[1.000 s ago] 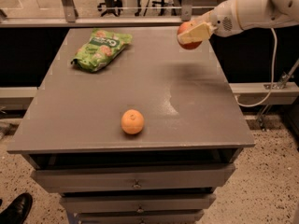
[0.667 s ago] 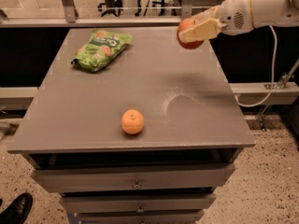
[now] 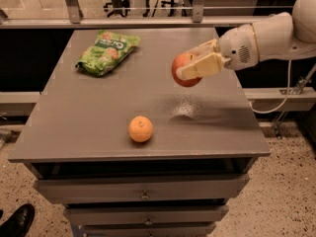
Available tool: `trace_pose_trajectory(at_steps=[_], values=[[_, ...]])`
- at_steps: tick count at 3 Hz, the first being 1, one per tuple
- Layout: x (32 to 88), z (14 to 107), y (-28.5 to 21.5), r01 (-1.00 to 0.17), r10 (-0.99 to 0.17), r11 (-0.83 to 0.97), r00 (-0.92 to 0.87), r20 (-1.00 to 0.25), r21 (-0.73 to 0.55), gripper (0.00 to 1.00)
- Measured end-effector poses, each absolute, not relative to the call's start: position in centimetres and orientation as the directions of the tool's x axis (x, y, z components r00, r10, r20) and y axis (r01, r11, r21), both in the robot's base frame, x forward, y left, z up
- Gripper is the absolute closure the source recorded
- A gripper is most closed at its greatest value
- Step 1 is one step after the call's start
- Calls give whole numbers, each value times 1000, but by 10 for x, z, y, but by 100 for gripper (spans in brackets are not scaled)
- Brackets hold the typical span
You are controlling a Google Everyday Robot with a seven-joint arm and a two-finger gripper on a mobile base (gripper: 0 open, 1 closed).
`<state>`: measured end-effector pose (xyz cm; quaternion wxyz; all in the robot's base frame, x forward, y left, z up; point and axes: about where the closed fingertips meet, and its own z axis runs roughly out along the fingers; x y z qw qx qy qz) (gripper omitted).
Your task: Move apple near orange
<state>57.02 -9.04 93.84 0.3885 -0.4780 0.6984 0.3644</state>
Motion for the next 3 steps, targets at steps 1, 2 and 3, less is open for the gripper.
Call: trace_pose_trajectory(at_steps=[1,2,3], values=[[551,923,-79,-964,-402,233,-218,-889,131,100],[537,910,-74,-975,-417,199,-172,-892,96,100],[517,902,-65,-988,-406,141,-120,-906,68,100]])
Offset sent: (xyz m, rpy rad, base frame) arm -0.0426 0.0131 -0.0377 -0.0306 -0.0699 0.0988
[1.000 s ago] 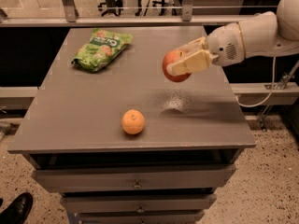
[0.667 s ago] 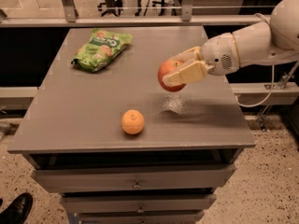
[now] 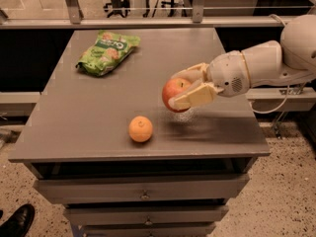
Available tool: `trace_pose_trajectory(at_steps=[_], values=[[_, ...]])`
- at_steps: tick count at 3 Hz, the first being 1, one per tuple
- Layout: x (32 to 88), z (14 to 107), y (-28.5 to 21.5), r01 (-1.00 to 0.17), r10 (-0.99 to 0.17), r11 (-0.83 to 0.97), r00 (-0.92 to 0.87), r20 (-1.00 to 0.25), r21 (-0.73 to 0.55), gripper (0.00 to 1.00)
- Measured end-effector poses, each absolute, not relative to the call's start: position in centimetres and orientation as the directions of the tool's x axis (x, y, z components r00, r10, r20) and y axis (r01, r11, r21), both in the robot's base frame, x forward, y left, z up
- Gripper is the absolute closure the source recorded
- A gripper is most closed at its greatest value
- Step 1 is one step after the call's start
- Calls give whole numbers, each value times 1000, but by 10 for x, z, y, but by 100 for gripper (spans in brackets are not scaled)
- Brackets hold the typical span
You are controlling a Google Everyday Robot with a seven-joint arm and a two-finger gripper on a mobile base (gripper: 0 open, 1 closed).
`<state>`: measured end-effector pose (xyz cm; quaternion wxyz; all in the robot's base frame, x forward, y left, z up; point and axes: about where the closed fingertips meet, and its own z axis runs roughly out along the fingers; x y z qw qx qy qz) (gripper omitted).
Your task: Move apple near orange
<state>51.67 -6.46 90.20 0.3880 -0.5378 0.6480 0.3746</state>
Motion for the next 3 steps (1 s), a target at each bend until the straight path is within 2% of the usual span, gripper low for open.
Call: trace_pose_trajectory(at_steps=[1,3], values=[[503,892,-57,-994,-405,87,-90,-910,59,97],[490,872,-48,-998,-431,28,-60,-900,53,51]])
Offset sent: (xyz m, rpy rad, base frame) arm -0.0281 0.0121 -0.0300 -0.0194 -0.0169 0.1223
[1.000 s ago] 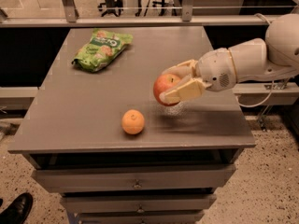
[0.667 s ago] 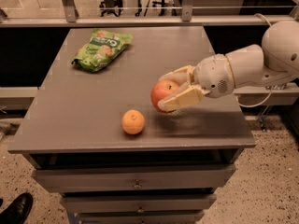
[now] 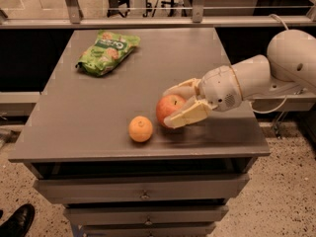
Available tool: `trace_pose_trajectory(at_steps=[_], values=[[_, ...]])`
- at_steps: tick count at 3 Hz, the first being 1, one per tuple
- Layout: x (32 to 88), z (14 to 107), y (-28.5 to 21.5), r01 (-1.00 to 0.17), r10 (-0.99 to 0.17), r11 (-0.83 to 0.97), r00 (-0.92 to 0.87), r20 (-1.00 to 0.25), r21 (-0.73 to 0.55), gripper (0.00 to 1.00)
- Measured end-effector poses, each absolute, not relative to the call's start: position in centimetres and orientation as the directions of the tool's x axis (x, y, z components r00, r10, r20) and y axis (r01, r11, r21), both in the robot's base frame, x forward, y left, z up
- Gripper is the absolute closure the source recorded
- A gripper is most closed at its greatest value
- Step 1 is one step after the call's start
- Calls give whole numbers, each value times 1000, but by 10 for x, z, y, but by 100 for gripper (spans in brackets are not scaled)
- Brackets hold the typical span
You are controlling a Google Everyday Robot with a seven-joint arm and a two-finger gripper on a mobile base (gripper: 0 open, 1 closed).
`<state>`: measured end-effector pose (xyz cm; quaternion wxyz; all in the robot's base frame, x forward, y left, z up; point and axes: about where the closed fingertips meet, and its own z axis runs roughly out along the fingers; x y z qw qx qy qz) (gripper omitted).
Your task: Move apple near orange
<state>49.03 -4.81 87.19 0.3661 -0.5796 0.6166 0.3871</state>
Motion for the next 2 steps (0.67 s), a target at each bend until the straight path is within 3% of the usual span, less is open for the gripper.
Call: trace_pose_trajectory(at_steps=[2], values=[[483,861,-41,-999,-441,-10,-33,-897,41,5]])
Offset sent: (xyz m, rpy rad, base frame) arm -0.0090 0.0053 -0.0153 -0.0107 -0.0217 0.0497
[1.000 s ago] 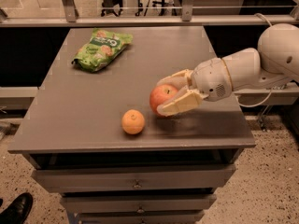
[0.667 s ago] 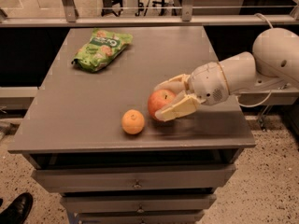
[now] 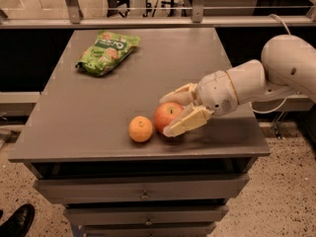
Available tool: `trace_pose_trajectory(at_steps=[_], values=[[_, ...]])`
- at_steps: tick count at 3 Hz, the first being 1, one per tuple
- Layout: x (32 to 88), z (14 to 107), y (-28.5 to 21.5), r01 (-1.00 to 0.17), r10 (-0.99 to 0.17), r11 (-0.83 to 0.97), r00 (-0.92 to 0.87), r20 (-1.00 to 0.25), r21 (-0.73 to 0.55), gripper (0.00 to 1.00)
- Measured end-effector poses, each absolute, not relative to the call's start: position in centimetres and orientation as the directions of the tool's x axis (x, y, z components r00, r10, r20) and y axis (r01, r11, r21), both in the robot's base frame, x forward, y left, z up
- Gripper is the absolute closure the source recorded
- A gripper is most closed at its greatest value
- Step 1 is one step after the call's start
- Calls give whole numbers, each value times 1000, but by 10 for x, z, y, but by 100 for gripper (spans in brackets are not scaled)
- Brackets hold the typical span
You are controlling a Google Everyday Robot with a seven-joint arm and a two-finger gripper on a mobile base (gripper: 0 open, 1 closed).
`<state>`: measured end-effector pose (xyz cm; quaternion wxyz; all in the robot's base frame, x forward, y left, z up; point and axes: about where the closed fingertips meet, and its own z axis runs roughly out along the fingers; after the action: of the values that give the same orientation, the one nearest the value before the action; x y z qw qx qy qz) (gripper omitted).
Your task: Move apple near orange
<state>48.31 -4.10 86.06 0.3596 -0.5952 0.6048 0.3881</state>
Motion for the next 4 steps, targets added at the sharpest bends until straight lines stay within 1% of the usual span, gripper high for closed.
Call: trace_pose_trajectory(at_steps=[1,2,3,4], values=[[483,860,-40,-999,-441,-15,-26,-897,37,0],[486,861,-46,-1000,-449,-9,-21,-894,28,0],[500,868,-71,-1000,-480,26,-6,-877,-8,0],[535,901,-139,-985,-551,143,-1,-835,-93,0]])
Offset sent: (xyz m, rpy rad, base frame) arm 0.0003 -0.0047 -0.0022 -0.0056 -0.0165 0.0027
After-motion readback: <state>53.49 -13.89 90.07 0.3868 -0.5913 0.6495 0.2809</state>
